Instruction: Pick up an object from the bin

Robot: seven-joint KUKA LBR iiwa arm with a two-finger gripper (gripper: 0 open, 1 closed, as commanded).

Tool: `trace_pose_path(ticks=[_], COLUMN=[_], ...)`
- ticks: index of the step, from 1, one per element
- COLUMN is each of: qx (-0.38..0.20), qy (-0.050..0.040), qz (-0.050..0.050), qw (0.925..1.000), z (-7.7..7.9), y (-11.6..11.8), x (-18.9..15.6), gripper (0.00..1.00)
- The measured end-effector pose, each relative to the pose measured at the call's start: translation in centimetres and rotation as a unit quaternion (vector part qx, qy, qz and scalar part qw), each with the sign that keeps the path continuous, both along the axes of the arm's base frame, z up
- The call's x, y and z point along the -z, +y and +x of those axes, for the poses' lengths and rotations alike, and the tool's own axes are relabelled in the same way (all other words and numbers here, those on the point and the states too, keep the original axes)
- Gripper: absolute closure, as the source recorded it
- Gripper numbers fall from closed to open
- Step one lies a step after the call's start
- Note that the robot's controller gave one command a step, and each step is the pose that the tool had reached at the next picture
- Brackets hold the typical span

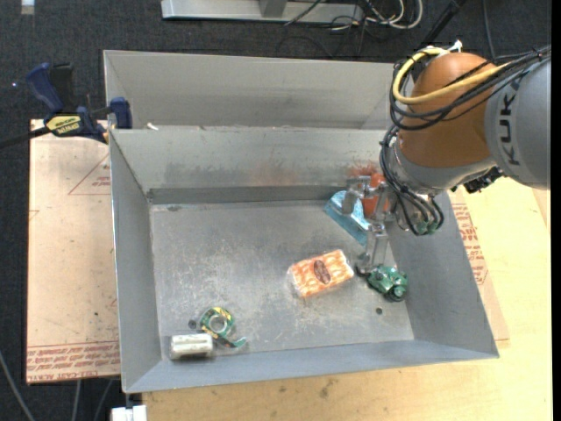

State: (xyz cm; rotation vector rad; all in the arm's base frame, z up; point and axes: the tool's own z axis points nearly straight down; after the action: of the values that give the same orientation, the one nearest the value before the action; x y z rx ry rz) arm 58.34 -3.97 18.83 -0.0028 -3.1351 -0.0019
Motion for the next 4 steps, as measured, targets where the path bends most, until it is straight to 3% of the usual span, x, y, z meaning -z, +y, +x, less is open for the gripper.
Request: trace_pose_path(ticks=[1, 2, 3, 4], qx=[-0.001, -0.025, -0.078, -0.056], qy=[-0.004, -0.0077, -0.0043, -0.0057], qz=[0.0, 0.0, 0.0, 0.0], qw=[1.0, 0.9997, 0.997, 0.9984], z=[0.2, -2.5, 0.9, -2.2], y=[0.0, -0.6, -0.9, 4.3], x=[-0.5, 3.5, 6.9, 10.0], gripper=[0.0, 0.0, 0.0, 0.0])
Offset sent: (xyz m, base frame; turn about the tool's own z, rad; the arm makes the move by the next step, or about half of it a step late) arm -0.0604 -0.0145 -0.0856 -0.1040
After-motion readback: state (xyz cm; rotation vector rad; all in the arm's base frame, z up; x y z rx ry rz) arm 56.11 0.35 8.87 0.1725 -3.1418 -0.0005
